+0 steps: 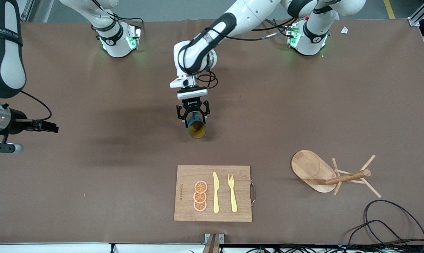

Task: Transfer cup from left to right arm and place
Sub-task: 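Lift the mug off the stand and carry it toward the table middle, then hold the mug with the left gripper while the right gripper approaches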

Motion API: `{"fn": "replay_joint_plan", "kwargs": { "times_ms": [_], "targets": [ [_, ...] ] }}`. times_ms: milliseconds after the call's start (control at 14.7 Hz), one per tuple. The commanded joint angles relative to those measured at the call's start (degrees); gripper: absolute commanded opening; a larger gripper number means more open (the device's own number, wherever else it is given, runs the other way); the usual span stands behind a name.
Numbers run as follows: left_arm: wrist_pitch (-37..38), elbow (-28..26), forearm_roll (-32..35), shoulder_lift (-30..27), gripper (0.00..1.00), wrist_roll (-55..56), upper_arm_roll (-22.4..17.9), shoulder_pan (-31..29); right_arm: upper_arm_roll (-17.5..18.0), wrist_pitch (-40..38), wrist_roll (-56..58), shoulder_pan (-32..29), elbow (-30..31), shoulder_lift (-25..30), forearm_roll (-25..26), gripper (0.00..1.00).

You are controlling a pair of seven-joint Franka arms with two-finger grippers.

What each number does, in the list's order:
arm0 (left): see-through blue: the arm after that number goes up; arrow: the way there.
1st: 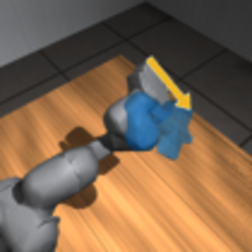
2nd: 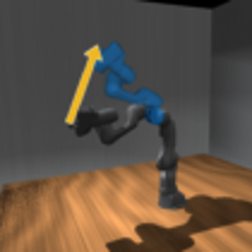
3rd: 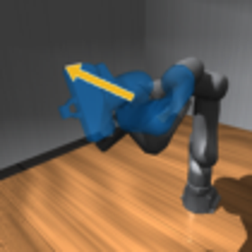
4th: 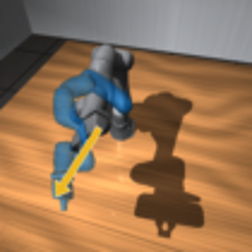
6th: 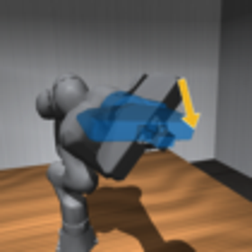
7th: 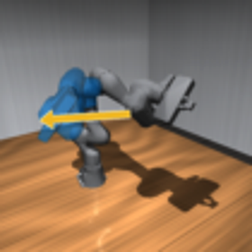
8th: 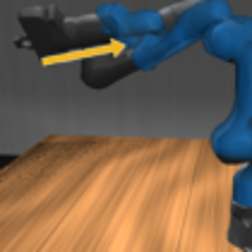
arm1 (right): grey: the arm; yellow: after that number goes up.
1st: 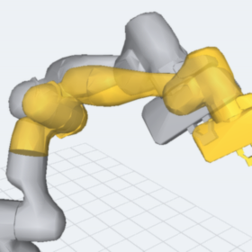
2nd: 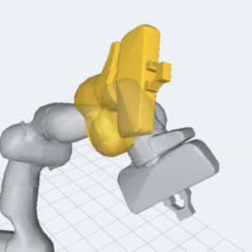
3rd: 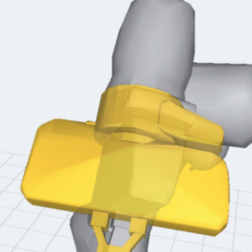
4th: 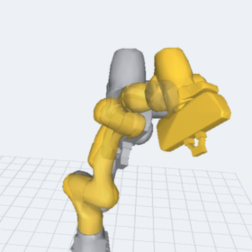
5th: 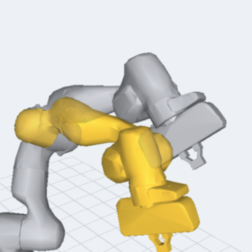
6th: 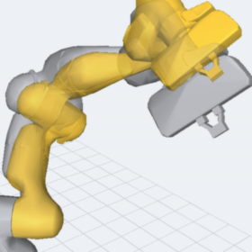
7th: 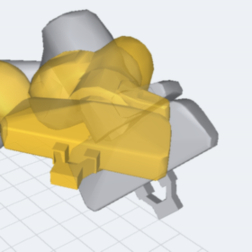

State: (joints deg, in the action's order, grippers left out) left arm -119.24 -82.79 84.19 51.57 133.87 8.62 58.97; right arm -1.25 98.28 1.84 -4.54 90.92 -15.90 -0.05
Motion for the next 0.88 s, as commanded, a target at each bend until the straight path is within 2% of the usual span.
{"fn": "replay_joint_plan", "kwargs": {
  "times_ms": [0,204,340,408,476,680,816],
  "targets": [
    [5.41,1.58,9.55,4.93,0.56,4.19,-0.79,3.77,0.1,3.04,-0.44,0.67,3.11,0.78,-0.39,1.0],
    [12.18,1.32,17.3,9.06,0.56,10.96,-0.71,6.76,0.1,4.55,-1.05,1.11,4.61,0.69,-0.56,1.0],
    [15.34,1.14,18.81,10.21,0.6,11.41,-0.62,8.0,0.1,4.55,-4.64,2.42,5.05,0.61,-0.56,1.0],
    [15.71,1.05,18.9,10.22,0.75,11.5,-0.62,8.44,0.1,4.55,-6.74,3.3,5.05,0.52,-0.56,1.0],
    [15.8,0.97,18.73,10.22,0.99,11.5,-0.62,8.7,0.1,4.55,-8.59,4.36,5.05,0.26,-0.56,1.0],
    [15.8,0.27,18.02,9.69,1.0,13.69,-0.18,9.41,0.19,4.64,-15.18,7.87,5.67,-0.01,-0.65,1.0],
    [16.67,0.17,13.83,8.47,1.0,13.7,0.87,10.28,0.1,5.77,-17.3,9.81,6.63,-0.01,-0.65,1.0]
  ]
}}
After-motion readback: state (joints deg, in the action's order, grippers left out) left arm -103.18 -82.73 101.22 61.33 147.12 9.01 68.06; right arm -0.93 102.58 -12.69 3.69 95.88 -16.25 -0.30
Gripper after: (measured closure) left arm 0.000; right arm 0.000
